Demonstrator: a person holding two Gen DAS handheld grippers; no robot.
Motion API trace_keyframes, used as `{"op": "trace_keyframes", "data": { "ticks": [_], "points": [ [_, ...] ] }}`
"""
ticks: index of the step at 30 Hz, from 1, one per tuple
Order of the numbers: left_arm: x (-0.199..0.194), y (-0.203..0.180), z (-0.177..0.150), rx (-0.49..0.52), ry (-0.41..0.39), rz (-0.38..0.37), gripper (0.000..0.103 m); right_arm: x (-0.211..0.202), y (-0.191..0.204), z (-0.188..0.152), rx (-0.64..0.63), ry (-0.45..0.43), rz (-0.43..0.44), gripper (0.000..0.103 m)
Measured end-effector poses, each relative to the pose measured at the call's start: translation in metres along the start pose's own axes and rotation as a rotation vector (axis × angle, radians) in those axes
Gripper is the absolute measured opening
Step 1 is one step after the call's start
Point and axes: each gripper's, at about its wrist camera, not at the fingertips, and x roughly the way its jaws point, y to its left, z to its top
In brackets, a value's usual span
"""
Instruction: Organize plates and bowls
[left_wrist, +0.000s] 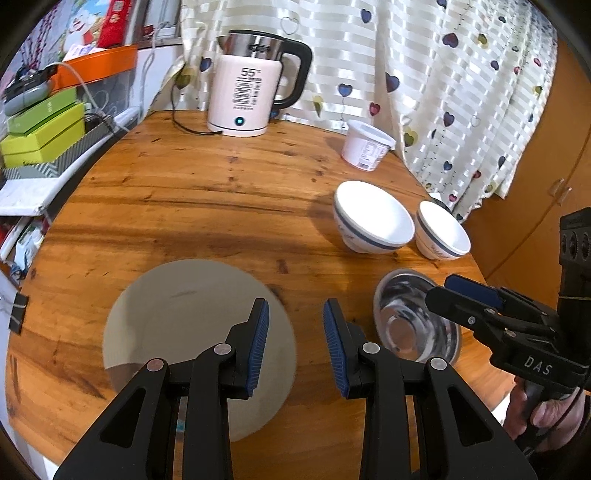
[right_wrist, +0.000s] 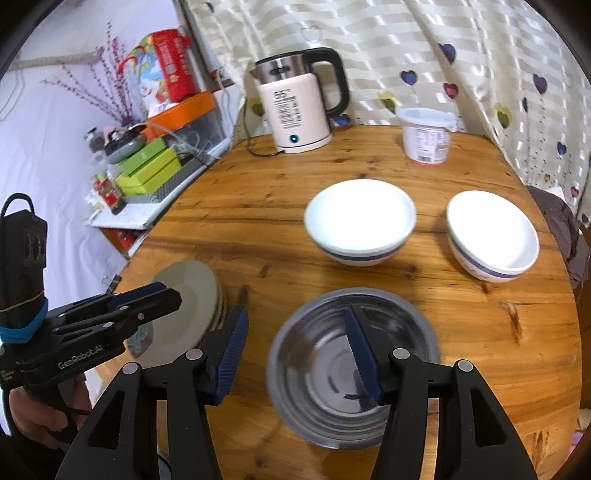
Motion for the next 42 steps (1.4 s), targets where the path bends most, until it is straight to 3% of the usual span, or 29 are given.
{"op": "trace_keyframes", "data": {
  "ticks": [19,37,42],
  "points": [
    [0.029,-0.035,0.023,0.048,0.03,-0.051,0.032,-0.005,-0.038,0.007,0.067,-0.012,-0.054,0.055],
    [0.059,-0.042,0.055,0.008,0.04,-0.07,0.032,0.011,-0.065,0.024,0.12,-0.01,-0.055,0.055],
    [0.075,-0.045,0.064,-0.006,0.055,-0.083,0.032,0.02,-0.071,0.033,0.132,-0.007,-0.054,0.046]
  ]
}}
